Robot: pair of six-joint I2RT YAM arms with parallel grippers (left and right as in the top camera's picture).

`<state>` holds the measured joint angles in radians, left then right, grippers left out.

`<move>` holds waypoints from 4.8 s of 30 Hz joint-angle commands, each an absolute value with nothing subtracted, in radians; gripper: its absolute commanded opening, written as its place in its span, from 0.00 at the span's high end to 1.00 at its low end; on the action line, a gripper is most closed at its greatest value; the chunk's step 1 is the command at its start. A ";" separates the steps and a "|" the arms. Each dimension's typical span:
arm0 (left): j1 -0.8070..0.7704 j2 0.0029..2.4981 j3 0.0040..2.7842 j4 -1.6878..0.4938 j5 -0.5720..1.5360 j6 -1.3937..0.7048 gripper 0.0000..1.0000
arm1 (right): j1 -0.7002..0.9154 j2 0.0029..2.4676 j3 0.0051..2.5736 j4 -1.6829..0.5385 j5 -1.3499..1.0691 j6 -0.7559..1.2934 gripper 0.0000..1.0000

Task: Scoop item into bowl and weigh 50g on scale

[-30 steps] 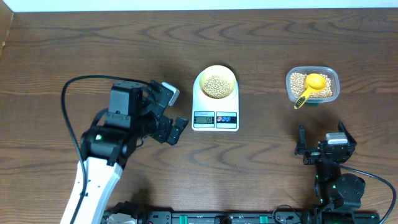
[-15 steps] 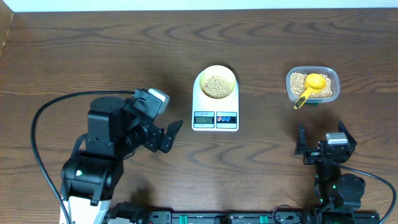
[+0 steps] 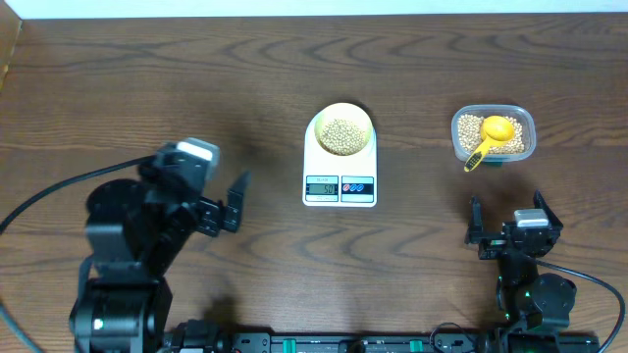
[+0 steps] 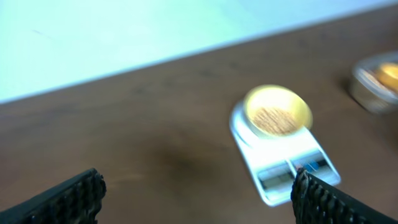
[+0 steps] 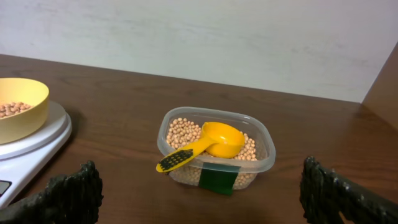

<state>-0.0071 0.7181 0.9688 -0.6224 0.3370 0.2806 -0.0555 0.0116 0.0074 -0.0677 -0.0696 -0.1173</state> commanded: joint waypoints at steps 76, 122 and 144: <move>0.033 0.002 0.063 0.173 0.036 -0.073 0.02 | -0.051 0.006 0.006 -0.072 -0.056 -0.128 0.01; 0.071 0.004 0.004 -0.071 0.010 -0.073 0.02 | -0.051 0.006 0.006 -0.072 -0.056 -0.128 0.01; 0.069 0.009 0.004 -0.072 0.010 0.120 0.02 | -0.051 0.006 0.006 -0.072 -0.056 -0.128 0.01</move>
<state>0.0658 0.0105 0.0116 -0.0216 0.0456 0.0685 -0.0555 0.0116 0.0074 -0.0677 -0.0658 -0.1173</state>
